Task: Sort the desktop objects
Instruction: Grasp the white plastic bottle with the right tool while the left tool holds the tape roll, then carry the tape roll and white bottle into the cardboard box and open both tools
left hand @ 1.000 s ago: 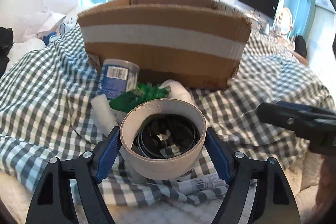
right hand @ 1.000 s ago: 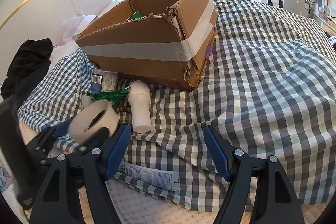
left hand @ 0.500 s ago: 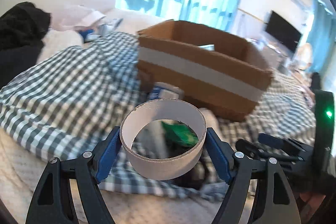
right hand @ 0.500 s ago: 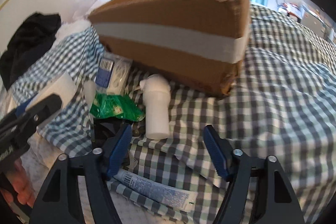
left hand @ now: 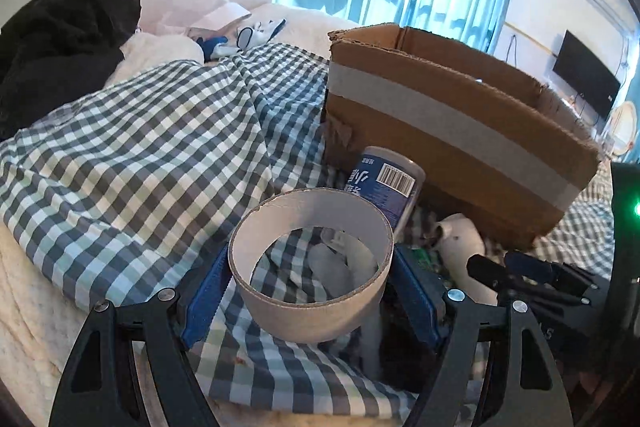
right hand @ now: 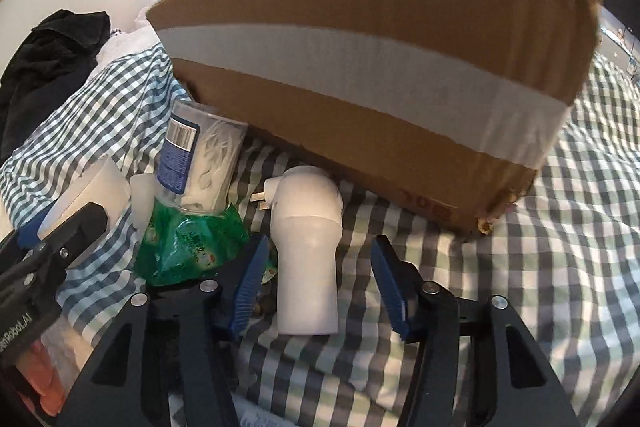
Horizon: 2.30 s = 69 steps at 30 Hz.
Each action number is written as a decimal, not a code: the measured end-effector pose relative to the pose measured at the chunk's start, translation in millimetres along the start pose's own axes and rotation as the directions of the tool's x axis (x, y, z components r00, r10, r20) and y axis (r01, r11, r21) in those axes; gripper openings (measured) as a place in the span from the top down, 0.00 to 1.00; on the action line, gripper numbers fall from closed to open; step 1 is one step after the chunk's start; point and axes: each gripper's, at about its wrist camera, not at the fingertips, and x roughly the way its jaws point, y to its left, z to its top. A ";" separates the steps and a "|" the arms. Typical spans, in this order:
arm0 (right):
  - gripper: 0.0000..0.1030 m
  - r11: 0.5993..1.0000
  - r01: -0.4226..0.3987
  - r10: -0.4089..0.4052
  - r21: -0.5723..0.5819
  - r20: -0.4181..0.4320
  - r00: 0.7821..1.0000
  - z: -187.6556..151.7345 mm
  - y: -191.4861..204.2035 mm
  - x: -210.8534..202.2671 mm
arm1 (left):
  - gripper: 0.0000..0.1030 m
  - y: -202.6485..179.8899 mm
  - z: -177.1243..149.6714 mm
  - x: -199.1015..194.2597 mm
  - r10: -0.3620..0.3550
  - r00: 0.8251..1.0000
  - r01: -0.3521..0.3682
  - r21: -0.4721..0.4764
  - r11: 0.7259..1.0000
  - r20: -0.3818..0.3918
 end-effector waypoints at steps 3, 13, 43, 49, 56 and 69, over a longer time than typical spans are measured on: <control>0.53 1.000 -0.002 0.002 -0.003 -0.016 1.000 -1.1 0.1 7.5 | 0.22 -3.3 0.0 4.8 0.014 1.000 -0.014 0.009 1.000 0.010; 0.59 1.000 -0.026 0.026 -0.001 -0.052 0.998 0.5 0.6 28.7 | 0.22 0.5 2.0 10.2 0.056 0.998 -0.056 -0.003 0.998 0.031; 0.59 1.000 -0.026 0.026 -0.005 0.075 0.997 -3.6 18.6 -61.7 | 0.22 -15.8 -3.1 -32.6 0.034 0.994 -0.042 0.082 0.996 0.107; 0.59 1.000 -0.027 0.027 0.001 0.112 0.993 -10.7 19.2 -91.6 | 0.22 -24.6 2.7 -52.3 -0.003 0.990 -0.013 0.117 0.993 0.139; 0.59 0.999 -0.031 0.024 0.033 0.199 0.980 -11.0 12.4 -136.2 | 0.22 -41.8 15.3 -76.6 -0.058 0.981 0.026 0.170 0.985 0.187; 0.59 1.000 -0.016 0.008 0.022 0.331 0.944 38.8 -1.5 -184.8 | 0.22 -60.9 52.7 -100.0 -0.090 0.962 0.032 0.220 0.975 0.257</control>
